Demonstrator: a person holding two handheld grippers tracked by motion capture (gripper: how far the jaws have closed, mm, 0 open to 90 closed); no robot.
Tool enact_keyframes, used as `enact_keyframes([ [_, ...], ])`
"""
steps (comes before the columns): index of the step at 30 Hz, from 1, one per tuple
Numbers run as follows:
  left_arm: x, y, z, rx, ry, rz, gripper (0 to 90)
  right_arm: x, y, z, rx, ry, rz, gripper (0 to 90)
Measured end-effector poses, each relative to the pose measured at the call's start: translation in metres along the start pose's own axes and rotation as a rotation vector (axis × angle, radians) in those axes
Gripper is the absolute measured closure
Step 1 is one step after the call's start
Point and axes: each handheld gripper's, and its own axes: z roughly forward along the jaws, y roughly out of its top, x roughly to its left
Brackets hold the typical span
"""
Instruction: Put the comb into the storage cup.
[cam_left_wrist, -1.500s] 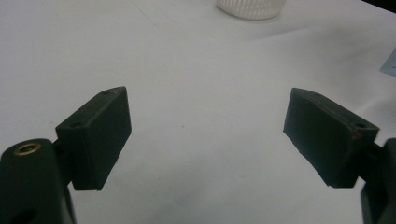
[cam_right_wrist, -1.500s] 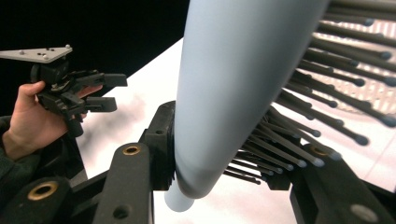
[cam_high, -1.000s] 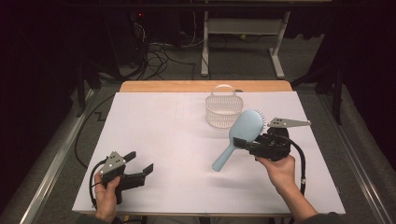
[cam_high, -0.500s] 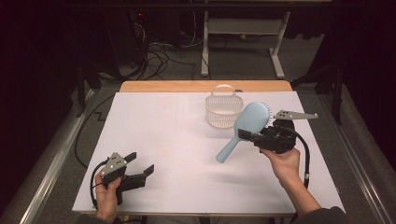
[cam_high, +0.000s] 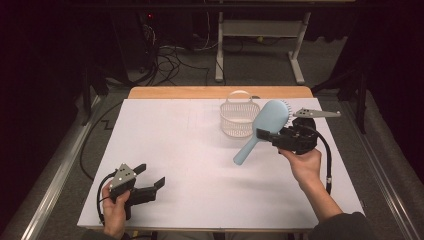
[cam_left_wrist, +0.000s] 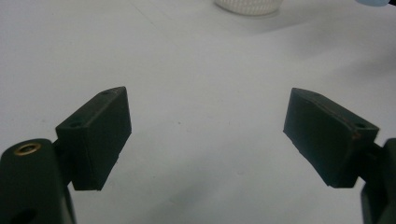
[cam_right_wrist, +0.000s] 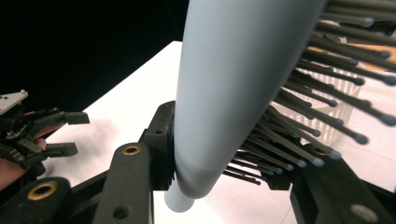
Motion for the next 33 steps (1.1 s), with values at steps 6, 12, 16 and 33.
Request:
enact_keyframes([
  [6, -0.002, 0.0, 0.001, 0.002, -0.002, 0.006, 16.0, -0.004, 0.005, 0.001, -0.005, -0.008, 0.003, 56.1],
  [12, -0.001, 0.0, 0.001, 0.001, 0.003, -0.006, 15.9, -0.009, 0.008, 0.002, -0.003, -0.015, 0.008, 56.1],
  [16, -0.001, -0.001, 0.001, 0.001, 0.003, -0.008, 15.9, -0.012, 0.012, 0.004, 0.003, -0.021, 0.014, 56.1],
  [33, -0.001, -0.001, 0.0, 0.003, 0.003, -0.005, 15.8, -0.02, 0.034, 0.008, -0.02, -0.038, 0.026, 56.1],
])
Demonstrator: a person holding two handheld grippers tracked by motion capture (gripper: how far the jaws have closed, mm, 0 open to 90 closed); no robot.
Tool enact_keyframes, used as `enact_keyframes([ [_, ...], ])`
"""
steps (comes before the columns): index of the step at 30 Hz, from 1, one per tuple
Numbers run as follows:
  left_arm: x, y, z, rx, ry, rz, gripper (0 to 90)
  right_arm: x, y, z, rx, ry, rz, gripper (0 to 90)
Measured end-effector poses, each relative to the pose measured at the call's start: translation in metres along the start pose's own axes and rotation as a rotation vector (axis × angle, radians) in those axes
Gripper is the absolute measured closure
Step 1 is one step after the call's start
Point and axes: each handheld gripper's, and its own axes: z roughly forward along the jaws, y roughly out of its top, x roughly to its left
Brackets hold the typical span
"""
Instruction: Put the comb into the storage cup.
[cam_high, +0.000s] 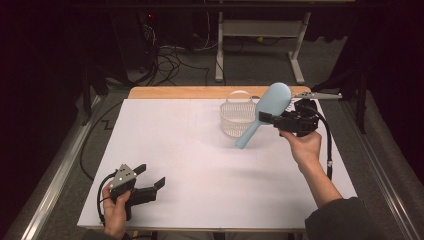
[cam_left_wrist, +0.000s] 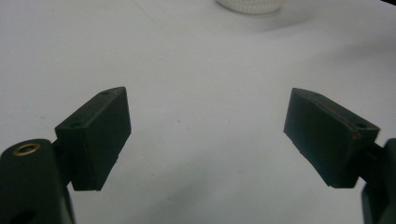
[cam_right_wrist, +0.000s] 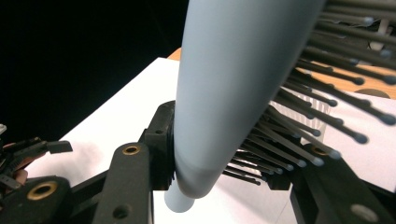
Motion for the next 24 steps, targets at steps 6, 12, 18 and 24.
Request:
enact_keyframes([
  [6, 0.0, 0.0, 0.0, 0.0, -0.003, 0.003, 15.8, -0.003, 0.004, 0.002, 0.002, -0.014, 0.003, 56.1],
  [12, -0.002, 0.0, 0.001, 0.008, 0.001, 0.015, 15.8, -0.005, 0.013, 0.005, -0.005, -0.028, 0.006, 56.2],
  [18, -0.002, 0.0, 0.001, 0.009, 0.001, 0.019, 15.8, -0.005, 0.02, 0.01, -0.003, -0.04, 0.006, 56.2],
  [24, -0.003, 0.001, 0.001, 0.007, 0.0, 0.02, 15.8, -0.007, 0.029, 0.015, -0.006, -0.061, 0.007, 56.2],
])
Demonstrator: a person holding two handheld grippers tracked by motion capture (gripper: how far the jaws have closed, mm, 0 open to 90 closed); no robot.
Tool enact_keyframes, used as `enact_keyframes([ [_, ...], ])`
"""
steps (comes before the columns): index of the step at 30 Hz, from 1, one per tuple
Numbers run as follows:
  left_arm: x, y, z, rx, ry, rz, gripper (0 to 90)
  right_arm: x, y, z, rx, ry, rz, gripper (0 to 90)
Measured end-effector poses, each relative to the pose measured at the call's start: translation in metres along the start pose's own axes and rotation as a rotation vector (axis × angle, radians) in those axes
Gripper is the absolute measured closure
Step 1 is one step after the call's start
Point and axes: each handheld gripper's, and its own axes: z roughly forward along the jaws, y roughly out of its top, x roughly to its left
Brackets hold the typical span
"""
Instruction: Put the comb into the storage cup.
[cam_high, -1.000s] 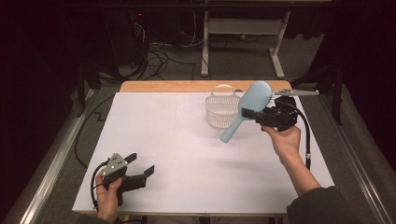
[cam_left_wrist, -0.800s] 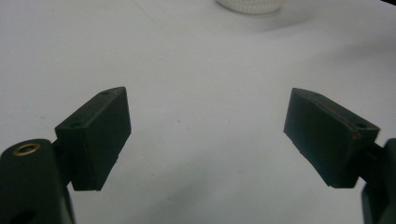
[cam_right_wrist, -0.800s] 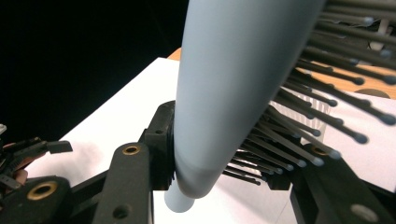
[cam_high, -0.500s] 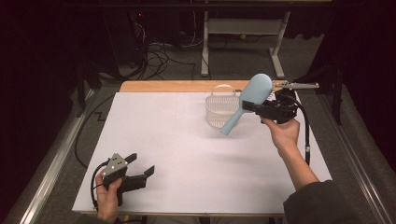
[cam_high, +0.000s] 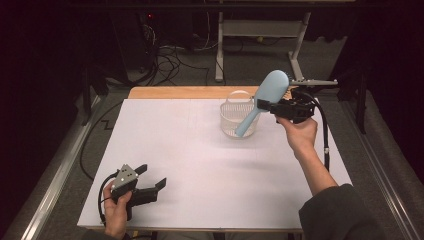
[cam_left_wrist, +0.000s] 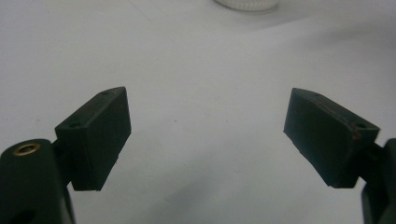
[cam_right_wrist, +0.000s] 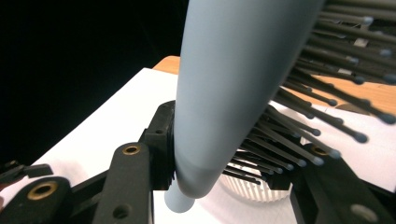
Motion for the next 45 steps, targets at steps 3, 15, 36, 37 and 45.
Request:
enact_keyframes([
  [3, 0.0, 0.0, 0.0, 0.001, 0.0, 0.007, 15.8, -0.001, 0.004, 0.002, -0.004, -0.008, 0.007, 56.1],
  [15, -0.001, 0.0, 0.0, 0.0, -0.002, 0.01, 15.8, -0.005, 0.016, 0.012, 0.0, -0.052, 0.024, 56.2],
  [36, -0.003, 0.002, 0.003, -0.003, -0.012, 0.012, 15.8, -0.011, 0.028, 0.04, 0.003, -0.118, 0.055, 56.1],
  [37, -0.003, 0.002, 0.003, -0.001, -0.013, 0.013, 15.8, -0.011, 0.028, 0.044, 0.003, -0.12, 0.059, 56.1],
  [45, -0.003, 0.002, 0.003, -0.001, -0.016, 0.012, 15.8, -0.013, 0.027, 0.057, 0.011, -0.149, 0.055, 56.0],
])
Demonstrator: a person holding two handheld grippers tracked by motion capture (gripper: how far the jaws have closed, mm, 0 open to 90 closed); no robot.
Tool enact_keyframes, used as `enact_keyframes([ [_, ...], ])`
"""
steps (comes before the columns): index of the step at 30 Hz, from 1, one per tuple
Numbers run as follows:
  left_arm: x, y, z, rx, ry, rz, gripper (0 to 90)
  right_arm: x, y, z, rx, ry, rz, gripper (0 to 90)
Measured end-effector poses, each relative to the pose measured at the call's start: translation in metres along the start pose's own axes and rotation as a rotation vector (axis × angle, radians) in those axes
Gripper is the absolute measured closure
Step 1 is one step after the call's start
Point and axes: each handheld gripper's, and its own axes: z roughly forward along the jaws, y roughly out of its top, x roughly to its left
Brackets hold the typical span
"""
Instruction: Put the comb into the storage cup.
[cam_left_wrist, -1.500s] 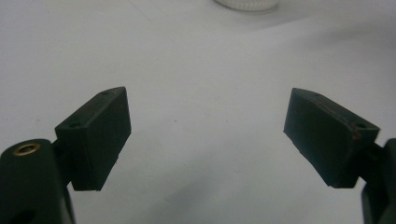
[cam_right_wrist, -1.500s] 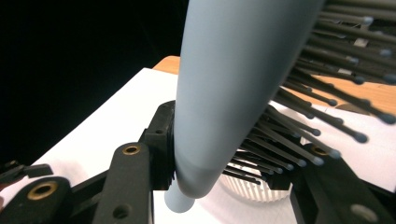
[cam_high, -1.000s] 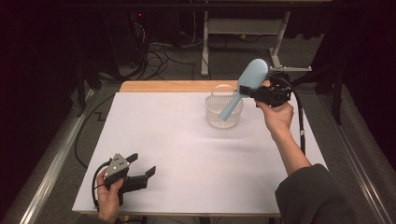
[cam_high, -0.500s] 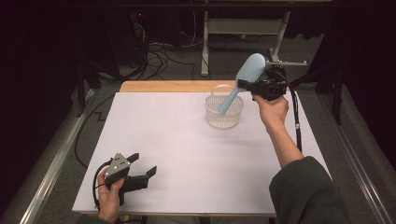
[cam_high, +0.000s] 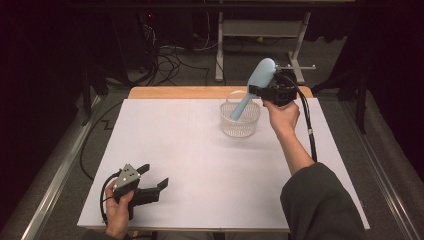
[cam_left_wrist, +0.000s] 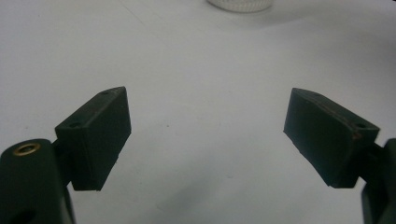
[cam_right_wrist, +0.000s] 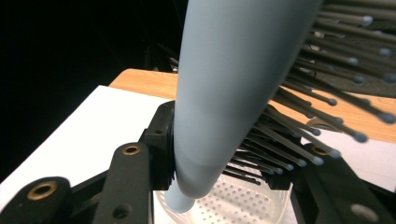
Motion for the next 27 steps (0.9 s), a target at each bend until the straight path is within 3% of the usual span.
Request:
enact_keyframes([
  [7, 0.0, 0.0, 0.0, -0.008, -0.001, -0.004, 15.8, -0.002, -0.006, 0.013, 0.03, -0.027, 0.0, 56.0],
  [27, 0.0, 0.0, 0.0, -0.004, -0.002, 0.002, 15.8, -0.001, -0.024, 0.04, 0.078, -0.029, 0.003, 55.3],
])
